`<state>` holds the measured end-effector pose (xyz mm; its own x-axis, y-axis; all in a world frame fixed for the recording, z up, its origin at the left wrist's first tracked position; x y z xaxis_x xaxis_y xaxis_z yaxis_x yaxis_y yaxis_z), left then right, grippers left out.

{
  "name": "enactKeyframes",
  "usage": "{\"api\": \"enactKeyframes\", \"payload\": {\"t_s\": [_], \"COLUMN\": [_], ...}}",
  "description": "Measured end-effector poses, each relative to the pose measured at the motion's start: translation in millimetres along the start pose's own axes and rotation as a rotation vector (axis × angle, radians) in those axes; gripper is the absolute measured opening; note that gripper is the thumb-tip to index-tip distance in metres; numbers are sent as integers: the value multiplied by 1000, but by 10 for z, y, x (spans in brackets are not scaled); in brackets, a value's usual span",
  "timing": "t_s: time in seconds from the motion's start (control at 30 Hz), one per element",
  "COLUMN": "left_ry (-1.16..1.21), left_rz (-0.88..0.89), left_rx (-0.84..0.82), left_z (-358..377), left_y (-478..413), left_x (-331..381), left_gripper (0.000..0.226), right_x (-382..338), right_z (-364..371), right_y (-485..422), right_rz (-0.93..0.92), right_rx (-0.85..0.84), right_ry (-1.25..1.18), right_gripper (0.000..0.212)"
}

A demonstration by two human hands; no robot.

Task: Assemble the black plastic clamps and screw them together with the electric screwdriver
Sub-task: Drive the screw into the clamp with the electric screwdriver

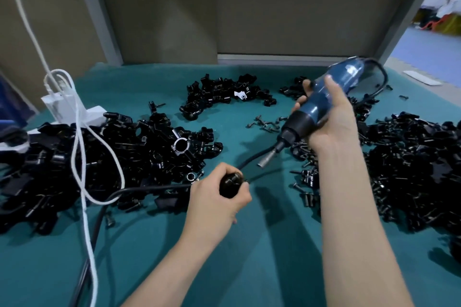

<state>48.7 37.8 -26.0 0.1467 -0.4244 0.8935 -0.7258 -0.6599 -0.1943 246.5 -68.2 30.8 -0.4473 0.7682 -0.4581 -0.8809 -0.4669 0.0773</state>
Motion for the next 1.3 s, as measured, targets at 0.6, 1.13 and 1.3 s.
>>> {"api": "enactKeyframes", "payload": {"t_s": [0.6, 1.13, 1.3], "left_ry": [-29, 116, 180], "left_rz": [-23, -93, -123], "left_rx": [-27, -160, -190], "left_z": [64, 246, 298], "left_y": [8, 39, 44], "left_x": [-54, -91, -119], "left_gripper": [9, 15, 11], "right_x": [81, 67, 74], "right_z": [365, 511, 565], "right_y": [106, 190, 223], "right_rz": [-17, -17, -24], "right_rx": [-157, -278, -310], "right_ry": [-5, -24, -10], "right_gripper": [29, 14, 13]}}
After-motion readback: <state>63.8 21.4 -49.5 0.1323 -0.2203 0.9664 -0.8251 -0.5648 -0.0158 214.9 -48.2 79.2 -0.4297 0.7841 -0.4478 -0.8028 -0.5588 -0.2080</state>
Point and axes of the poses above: each hand's wrist, its own y-axis away from the middle knuckle, its own z-axis out of the palm, x = y × z, the point moved 10 cm from there along -y, towards the middle knuckle, and after that the axes turned 11 degrees about -y, right-handed, at the moved point
